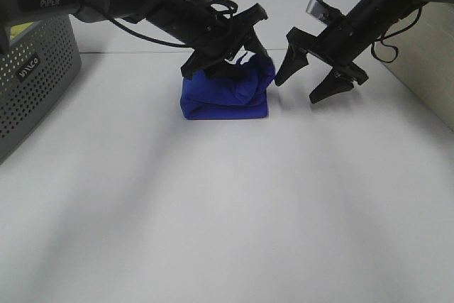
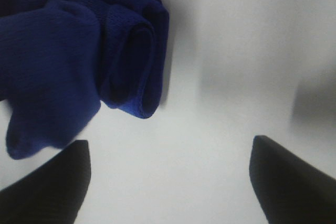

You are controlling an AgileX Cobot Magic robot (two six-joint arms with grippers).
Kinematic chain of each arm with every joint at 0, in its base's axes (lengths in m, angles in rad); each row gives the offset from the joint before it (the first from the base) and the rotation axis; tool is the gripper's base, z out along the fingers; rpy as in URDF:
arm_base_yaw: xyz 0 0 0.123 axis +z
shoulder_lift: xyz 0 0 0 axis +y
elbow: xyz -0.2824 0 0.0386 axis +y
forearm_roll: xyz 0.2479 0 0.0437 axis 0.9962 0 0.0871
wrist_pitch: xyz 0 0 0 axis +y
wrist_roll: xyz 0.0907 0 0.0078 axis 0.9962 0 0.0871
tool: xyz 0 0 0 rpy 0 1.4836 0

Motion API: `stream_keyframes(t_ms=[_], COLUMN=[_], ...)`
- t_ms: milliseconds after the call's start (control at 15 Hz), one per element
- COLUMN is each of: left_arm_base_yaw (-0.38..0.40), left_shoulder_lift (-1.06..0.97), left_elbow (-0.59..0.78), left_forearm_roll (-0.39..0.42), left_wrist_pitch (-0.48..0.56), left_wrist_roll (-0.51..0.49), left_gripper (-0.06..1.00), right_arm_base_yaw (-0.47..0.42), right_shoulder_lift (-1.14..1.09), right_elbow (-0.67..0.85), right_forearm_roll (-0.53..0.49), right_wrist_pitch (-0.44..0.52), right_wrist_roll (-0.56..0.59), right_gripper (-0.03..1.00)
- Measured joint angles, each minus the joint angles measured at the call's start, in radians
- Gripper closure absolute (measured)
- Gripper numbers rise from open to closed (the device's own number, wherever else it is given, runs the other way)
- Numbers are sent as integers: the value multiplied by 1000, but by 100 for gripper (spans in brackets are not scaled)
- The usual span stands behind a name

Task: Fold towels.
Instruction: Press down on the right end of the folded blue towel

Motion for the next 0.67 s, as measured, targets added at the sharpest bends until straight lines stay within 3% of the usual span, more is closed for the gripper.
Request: stream_keyframes(t_ms=[267, 400, 667], left_arm_base_yaw=[22, 65, 172], left_shoulder_lift=[0, 0, -32], left_elbow=[-96, -169, -227], left_forearm_roll=[-18, 9, 82], left_wrist_pitch=[33, 85, 151], left_wrist_roll=[1, 1, 2], left_gripper=[32, 32, 32], right_arm_base_yaw=[0, 16, 141], right_shoulder_lift=[-80, -103, -83], right_elbow=[0, -3, -3], right_forearm_roll=[37, 124, 309], right_wrist_pitch=[7, 25, 0], right_wrist_roll=[0, -20, -131], right_gripper=[19, 19, 19])
